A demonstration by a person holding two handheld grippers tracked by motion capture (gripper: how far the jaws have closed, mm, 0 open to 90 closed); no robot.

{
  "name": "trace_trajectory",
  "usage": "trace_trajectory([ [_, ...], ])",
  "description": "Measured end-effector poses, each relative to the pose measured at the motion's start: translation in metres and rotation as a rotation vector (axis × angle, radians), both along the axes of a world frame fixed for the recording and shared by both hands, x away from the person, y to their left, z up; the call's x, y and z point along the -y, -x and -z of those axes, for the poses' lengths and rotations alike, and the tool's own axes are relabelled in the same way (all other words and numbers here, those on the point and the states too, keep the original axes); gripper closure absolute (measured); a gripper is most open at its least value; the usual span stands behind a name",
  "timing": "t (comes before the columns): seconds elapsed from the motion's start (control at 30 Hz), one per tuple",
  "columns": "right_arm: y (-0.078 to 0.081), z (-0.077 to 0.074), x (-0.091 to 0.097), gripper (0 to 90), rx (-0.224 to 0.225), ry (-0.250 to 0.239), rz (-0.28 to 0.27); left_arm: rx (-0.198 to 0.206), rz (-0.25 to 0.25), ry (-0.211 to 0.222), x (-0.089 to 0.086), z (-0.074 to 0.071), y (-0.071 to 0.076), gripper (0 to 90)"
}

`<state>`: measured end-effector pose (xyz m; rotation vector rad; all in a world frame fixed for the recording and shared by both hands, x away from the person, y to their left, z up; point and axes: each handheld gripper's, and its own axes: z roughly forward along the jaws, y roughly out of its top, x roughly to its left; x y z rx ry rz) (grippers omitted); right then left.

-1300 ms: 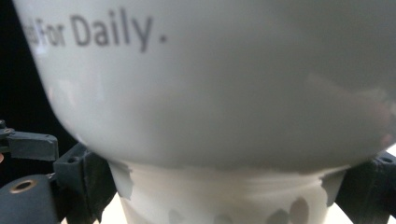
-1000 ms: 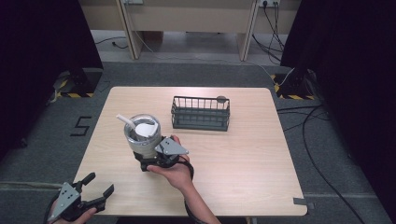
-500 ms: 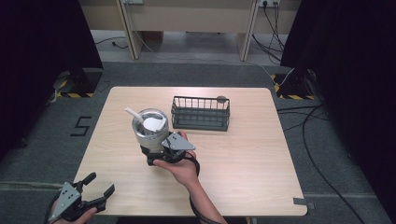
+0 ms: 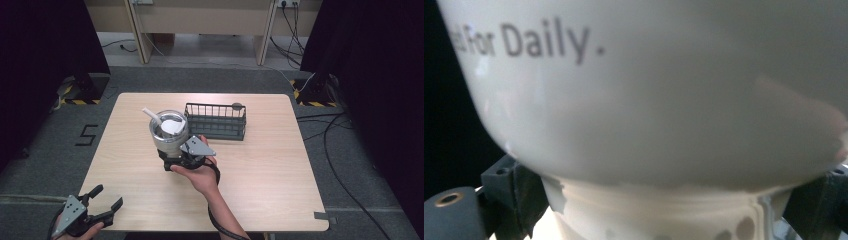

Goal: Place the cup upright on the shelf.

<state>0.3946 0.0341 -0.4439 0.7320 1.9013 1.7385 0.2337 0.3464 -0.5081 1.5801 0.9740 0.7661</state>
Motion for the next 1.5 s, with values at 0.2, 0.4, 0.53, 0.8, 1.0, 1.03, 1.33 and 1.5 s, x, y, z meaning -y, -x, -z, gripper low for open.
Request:
trace_trajectory([
  [0.2, -0.004, -0.006, 0.007, 9.6, 0.007, 0.006, 0.022, -0.001, 0.002, 0.000, 0.001, 0.000, 0.000, 15.7],
  [0.4, -0.008, -0.011, 0.015, 9.6, 0.007, -0.004, 0.050, -0.002, 0.001, 0.002, 0.001, 0.000, 0.000, 15.8],
  [0.53, -0.011, -0.015, 0.020, 9.6, 0.010, -0.010, 0.066, -0.002, 0.001, 0.002, 0.001, 0.000, 0.000, 15.9],
  [0.8, -0.017, -0.020, 0.030, 9.6, 0.016, -0.008, 0.100, -0.003, 0.003, 0.004, 0.002, 0.001, -0.001, 16.1],
  [1.0, -0.023, -0.027, 0.040, 9.6, 0.020, -0.015, 0.133, -0.005, 0.001, 0.005, 0.001, 0.001, 0.000, 16.3],
  [1.03, -0.025, -0.029, 0.043, 9.6, 0.025, -0.018, 0.145, -0.004, 0.000, 0.008, 0.001, 0.001, 0.000, 16.3],
  [1.33, -0.033, -0.036, 0.059, 9.6, 0.030, -0.017, 0.202, -0.006, 0.002, 0.004, 0.001, 0.001, -0.001, 16.4],
  [1.5, -0.040, -0.038, 0.068, 9.6, 0.021, -0.019, 0.234, -0.005, -0.001, 0.006, 0.002, 0.001, -0.001, 16.6],
])
